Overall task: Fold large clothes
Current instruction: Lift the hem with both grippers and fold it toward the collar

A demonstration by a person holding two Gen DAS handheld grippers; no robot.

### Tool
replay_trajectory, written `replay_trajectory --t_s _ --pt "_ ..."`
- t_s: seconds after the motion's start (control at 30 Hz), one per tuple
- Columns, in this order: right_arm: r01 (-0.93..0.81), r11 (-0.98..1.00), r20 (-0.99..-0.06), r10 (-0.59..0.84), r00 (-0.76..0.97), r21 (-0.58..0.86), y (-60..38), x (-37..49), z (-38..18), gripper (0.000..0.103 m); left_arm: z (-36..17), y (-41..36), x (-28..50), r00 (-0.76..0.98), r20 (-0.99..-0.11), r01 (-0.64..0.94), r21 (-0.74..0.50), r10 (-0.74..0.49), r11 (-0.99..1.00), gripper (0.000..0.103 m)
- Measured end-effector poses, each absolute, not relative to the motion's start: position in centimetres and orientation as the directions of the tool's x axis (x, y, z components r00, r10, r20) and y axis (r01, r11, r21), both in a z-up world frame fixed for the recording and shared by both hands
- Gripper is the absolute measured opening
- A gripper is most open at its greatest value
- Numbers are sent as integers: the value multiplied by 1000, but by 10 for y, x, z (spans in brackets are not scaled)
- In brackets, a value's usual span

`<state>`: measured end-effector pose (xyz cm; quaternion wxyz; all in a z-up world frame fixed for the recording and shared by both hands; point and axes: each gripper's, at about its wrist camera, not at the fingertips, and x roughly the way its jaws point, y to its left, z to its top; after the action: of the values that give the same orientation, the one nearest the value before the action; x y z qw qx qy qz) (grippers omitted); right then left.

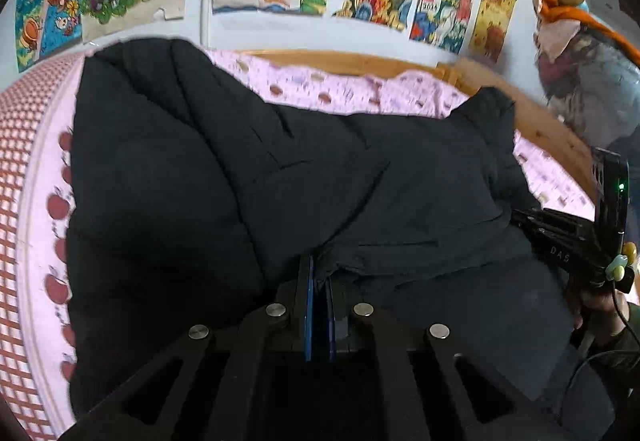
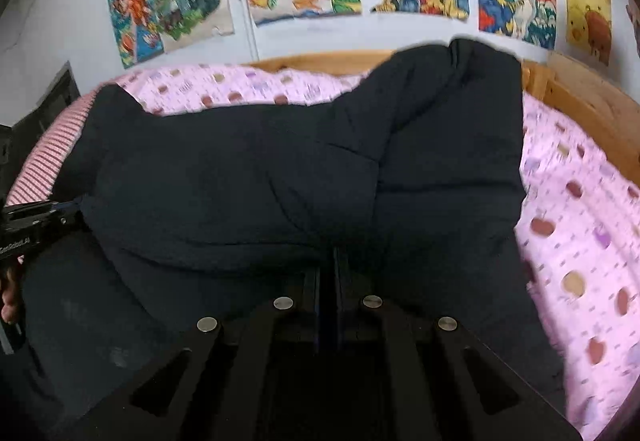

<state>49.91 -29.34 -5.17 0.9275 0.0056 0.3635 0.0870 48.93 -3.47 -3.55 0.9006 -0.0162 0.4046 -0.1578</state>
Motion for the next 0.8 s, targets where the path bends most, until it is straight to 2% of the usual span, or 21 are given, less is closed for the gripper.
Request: replay_trajectory --t_s 0.13,0.23,0.3,0.33,0.37,0.4,0.43,0.5,0.63,0.8 --pt "-149 987 -680 152 717 63 -291 499 -54 6 -38 -34 487 627 -717 280 -156 -303 947 7" --pt "-158 982 -676 189 713 108 -300 493 -41 10 -31 -30 483 643 -699 278 -168 -313 946 8" --pt "-159 979 -675 202 710 127 -308 489 -32 22 -25 -26 479 662 -679 273 -176 -318 946 13" --pt "-159 977 -668 211 714 139 -313 485 -25 28 -21 -24 476 669 -675 268 -172 -312 948 21" --pt "-160 976 -659 218 719 149 -317 482 -20 42 -18 -22 473 674 -672 263 -170 -307 950 27" --pt "-162 974 -647 225 729 155 -321 478 -14 54 -15 -19 468 683 -662 260 -176 -310 949 40" --pt "-169 974 -635 226 739 151 -323 474 -7 56 -12 -14 461 697 -638 266 -196 -329 944 51" --pt "-182 976 -620 216 754 119 -324 472 5 56 -5 -2 448 733 -593 255 -215 -334 943 59" --pt "-170 984 -567 169 806 52 -321 491 36 56 29 9 450 807 -508 235 -191 -301 953 60" --pt "-138 990 -539 136 831 37 -305 558 58 56 63 -11 505 845 -500 189 -51 -189 981 60"
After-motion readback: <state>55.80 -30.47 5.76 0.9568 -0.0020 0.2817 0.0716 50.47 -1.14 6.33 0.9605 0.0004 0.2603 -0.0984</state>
